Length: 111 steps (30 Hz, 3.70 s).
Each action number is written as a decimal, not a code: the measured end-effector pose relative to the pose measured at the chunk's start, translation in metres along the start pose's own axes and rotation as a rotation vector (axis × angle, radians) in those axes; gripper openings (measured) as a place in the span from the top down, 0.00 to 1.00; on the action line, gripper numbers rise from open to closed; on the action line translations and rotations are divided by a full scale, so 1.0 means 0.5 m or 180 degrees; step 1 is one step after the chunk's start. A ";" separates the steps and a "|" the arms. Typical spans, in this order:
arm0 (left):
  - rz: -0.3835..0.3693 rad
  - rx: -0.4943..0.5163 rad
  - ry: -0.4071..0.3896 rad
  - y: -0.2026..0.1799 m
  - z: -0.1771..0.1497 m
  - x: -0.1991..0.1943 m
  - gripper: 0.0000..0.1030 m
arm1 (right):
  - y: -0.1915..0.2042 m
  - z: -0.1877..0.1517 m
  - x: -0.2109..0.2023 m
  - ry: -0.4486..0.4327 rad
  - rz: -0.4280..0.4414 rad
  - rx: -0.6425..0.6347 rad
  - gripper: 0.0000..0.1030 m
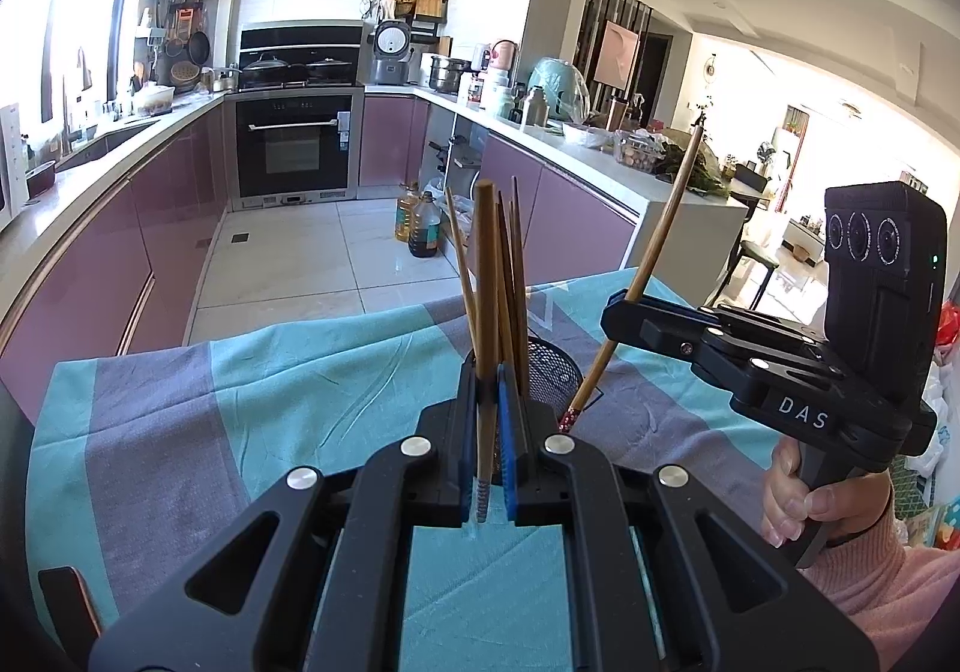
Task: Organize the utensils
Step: 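Lower both chopsticks into the mesh cup and open both tools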
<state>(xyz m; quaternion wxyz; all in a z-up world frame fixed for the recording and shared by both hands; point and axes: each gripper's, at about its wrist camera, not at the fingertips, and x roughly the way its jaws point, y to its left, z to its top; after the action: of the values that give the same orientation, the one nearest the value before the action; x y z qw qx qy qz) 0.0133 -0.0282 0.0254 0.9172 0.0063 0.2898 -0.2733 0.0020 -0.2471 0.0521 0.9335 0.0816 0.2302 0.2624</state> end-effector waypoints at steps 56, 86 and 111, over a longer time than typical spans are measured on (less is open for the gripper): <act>-0.0202 0.0072 -0.0521 -0.011 0.035 -0.124 0.93 | -0.012 0.060 -0.025 -0.0235 -0.0153 -0.0068 0.94; -0.0195 0.0121 -0.0306 -0.001 0.025 -0.127 0.93 | -0.036 0.057 0.011 -0.0090 -0.0246 0.0019 0.94; -0.0132 0.0149 -0.0006 0.017 0.039 -0.074 0.93 | -0.058 0.023 0.048 0.0107 -0.0255 0.0113 0.94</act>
<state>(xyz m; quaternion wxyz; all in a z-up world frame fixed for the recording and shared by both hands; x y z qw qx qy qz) 0.0024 -0.0059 0.0602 0.9112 0.0215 0.2825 -0.2990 0.0388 -0.2595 0.0451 0.9377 0.0844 0.2535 0.2220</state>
